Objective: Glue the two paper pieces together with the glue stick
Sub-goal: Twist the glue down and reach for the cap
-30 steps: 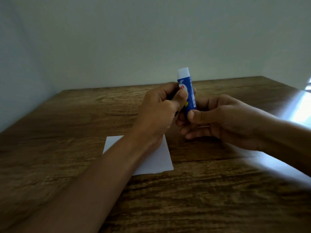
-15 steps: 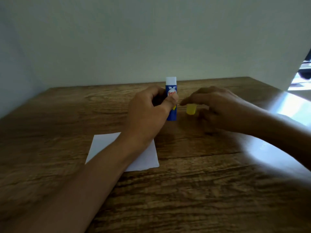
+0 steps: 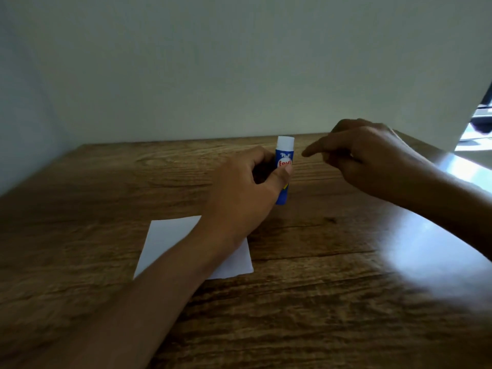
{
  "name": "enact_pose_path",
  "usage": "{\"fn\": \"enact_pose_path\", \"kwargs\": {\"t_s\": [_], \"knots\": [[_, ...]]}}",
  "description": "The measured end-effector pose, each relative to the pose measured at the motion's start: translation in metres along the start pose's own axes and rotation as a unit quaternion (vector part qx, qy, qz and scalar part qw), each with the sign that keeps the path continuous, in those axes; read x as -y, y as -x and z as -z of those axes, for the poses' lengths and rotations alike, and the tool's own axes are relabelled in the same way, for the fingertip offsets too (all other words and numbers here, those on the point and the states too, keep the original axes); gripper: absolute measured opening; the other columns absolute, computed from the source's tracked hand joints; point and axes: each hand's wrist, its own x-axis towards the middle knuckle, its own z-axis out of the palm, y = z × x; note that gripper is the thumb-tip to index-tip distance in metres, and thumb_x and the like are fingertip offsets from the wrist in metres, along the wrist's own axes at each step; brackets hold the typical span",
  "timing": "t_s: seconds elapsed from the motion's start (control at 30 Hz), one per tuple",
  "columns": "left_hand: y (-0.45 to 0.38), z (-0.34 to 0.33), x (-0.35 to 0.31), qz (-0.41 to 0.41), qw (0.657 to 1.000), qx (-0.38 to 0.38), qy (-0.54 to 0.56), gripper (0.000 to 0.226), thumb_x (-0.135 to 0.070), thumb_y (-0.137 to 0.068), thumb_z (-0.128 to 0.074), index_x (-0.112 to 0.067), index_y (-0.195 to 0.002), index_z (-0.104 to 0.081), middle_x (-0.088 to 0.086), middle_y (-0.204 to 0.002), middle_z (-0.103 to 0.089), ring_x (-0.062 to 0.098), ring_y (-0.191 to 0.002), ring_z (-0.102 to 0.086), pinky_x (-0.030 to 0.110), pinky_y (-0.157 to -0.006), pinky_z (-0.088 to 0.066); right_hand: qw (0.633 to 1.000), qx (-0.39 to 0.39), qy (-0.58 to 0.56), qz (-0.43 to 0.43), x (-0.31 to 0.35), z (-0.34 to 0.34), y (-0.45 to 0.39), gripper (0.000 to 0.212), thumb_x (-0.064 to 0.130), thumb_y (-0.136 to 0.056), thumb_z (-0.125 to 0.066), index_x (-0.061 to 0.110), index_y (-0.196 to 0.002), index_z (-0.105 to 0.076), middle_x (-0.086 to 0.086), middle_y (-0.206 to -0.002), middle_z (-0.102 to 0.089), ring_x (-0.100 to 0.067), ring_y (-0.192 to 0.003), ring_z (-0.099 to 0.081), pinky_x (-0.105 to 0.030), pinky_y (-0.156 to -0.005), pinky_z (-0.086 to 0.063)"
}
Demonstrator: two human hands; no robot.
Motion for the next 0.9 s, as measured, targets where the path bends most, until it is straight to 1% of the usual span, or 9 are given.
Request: {"fn": "enact_pose_path", "kwargs": {"t_s": [0.1,0.17,0.27,0.37,0.47,0.53,0.67,0.77,0.9], "knots": [[0.000,0.000,0.000,-0.009,1.000,0.013,-0.007,0.021,-0.029,-0.083,-0.057,-0.017,-0.099,-0.064,-0.007,-0.080,-0.064,0.000,-0.069,-0.056,0.011,-0.062,-0.041,0.990,-0.030,-0.136,-0.037,0.006,0.001,0.002,0.017,0.018,-0.087,-0.056,0.032,-0.089,-0.066,0.014,-0.078,-0.062,-0.004,-0.072,-0.061,-0.007,-0.063,-0.042],[-0.001,0.000,-0.001,-0.011,1.000,0.019,-0.011,0.022,-0.029,-0.083,-0.057,-0.017,-0.101,-0.063,-0.005,-0.082,-0.064,0.004,-0.071,-0.056,0.015,-0.063,-0.041,0.963,-0.059,-0.258,-0.059,0.009,0.001,0.002,0.012,0.019,-0.084,-0.061,0.030,-0.086,-0.063,0.010,-0.079,-0.065,-0.005,-0.067,-0.068,-0.013,-0.064,-0.050],[0.000,-0.001,-0.001,-0.018,0.999,0.027,-0.024,0.023,-0.030,-0.082,-0.058,-0.018,-0.101,-0.063,-0.012,-0.076,-0.059,0.002,-0.067,-0.053,0.006,-0.059,-0.037,0.921,-0.117,-0.365,-0.073,0.013,0.000,0.001,0.015,0.017,-0.078,-0.068,0.029,-0.083,-0.062,0.005,-0.086,-0.066,-0.012,-0.075,-0.069,-0.030,-0.074,-0.055],[0.000,-0.002,-0.002,-0.031,0.998,0.034,-0.042,0.021,-0.030,-0.081,-0.060,-0.019,-0.098,-0.064,-0.010,-0.077,-0.060,0.003,-0.068,-0.054,0.006,-0.059,-0.037,0.914,-0.150,-0.371,-0.067,0.016,-0.002,0.001,0.016,0.016,-0.077,-0.069,0.029,-0.083,-0.063,0.002,-0.085,-0.066,-0.010,-0.078,-0.062,-0.031,-0.075,-0.052],[0.000,0.000,-0.004,-0.034,0.998,0.037,-0.040,0.021,-0.028,-0.080,-0.061,-0.018,-0.098,-0.064,-0.002,-0.083,-0.064,0.007,-0.073,-0.056,0.016,-0.065,-0.041,0.895,-0.156,-0.412,-0.061,0.019,-0.002,0.001,0.015,0.010,-0.079,-0.066,0.022,-0.086,-0.063,-0.002,-0.083,-0.066,-0.006,-0.065,-0.059,-0.023,-0.063,-0.051],[0.000,0.000,-0.005,-0.032,0.998,0.037,-0.040,0.020,-0.027,-0.080,-0.062,-0.017,-0.097,-0.064,0.002,-0.086,-0.066,0.013,-0.076,-0.058,0.023,-0.068,-0.044,0.886,-0.167,-0.430,-0.049,0.020,0.000,0.001,0.015,0.006,-0.080,-0.065,0.018,-0.088,-0.062,-0.003,-0.083,-0.066,-0.008,-0.064,-0.060,-0.022,-0.062,-0.051],[0.002,-0.001,-0.008,-0.041,0.997,0.034,-0.047,0.019,-0.026,-0.079,-0.062,-0.016,-0.095,-0.065,0.003,-0.086,-0.067,0.017,-0.079,-0.061,0.029,-0.071,-0.047,0.911,-0.138,-0.388,-0.002,0.022,0.000,0.003,0.019,0.005,-0.079,-0.065,0.021,-0.089,-0.063,-0.001,-0.087,-0.068,-0.011,-0.076,-0.064,-0.022,-0.067,-0.052],[0.002,-0.001,-0.008,-0.050,0.997,0.029,-0.049,0.018,-0.025,-0.079,-0.063,-0.015,-0.093,-0.066,0.002,-0.082,-0.066,0.016,-0.076,-0.060,0.025,-0.067,-0.046,0.928,-0.100,-0.359,0.013,0.024,-0.002,0.006,0.021,0.009,-0.078,-0.066,0.026,-0.089,-0.063,0.004,-0.088,-0.067,-0.011,-0.088,-0.064,-0.029,-0.077,-0.055],[0.002,-0.001,-0.008,-0.065,0.996,0.002,-0.058,0.017,-0.025,-0.077,-0.066,-0.013,-0.090,-0.066,0.000,-0.077,-0.065,0.014,-0.070,-0.059,0.020,-0.061,-0.044,0.940,-0.071,-0.334,0.023,0.024,0.005,0.006,0.024,0.010,-0.077,-0.066,0.028,-0.093,-0.064,0.006,-0.090,-0.068,-0.009,-0.090,-0.065,-0.030,-0.081,-0.055]]}}
